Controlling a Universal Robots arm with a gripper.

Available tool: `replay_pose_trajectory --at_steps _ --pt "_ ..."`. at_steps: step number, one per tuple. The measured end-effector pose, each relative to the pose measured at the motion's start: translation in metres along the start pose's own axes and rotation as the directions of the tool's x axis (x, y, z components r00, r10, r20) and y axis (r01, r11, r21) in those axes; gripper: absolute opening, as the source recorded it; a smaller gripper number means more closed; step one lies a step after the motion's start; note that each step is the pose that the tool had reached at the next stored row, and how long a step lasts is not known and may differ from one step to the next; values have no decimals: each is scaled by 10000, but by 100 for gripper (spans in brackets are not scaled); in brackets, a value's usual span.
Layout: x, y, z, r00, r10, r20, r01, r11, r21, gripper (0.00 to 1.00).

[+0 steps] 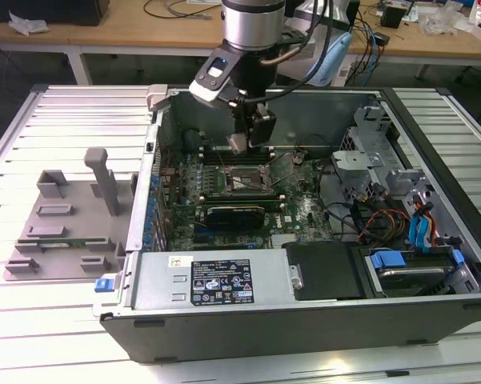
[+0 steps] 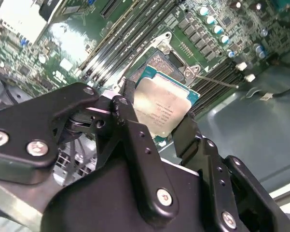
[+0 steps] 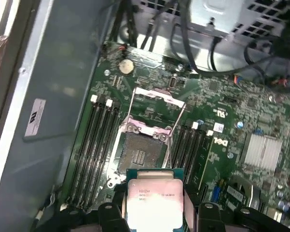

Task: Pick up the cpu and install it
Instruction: 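Place the cpu into insertion slot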

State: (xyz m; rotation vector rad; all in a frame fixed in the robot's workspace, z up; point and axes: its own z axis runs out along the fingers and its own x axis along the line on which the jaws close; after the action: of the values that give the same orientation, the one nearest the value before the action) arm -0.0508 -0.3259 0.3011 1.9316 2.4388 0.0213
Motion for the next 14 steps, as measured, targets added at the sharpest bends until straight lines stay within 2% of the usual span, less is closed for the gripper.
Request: replay_pose_trajectory --at_steps 1,3,4,5,6,7,8,10,12,14 --pt "0 0 3 9996 291 8 -291 9996 4 55" --pt "0 0 13 9930 1177 35 -1177 9931 16 55" --pt "0 -1 13 9908 1352 43 -1353 9908 19 55" --pt "0 -1 14 9908 1354 42 -1354 9908 16 55" --pt "1 -2 30 9906 1365 54 -1364 9906 -133 55" --pt "1 -3 42 9903 1386 63 -1384 9901 -214 55" --pt "1 -3 66 9878 1556 71 -1554 9876 -243 55" --pt "2 -5 112 9812 1926 83 -1923 9810 -239 55" --pt "6 -7 183 9810 1939 85 -1937 9808 -238 55" --pt "6 -7 220 9810 1939 84 -1937 9808 -239 55"
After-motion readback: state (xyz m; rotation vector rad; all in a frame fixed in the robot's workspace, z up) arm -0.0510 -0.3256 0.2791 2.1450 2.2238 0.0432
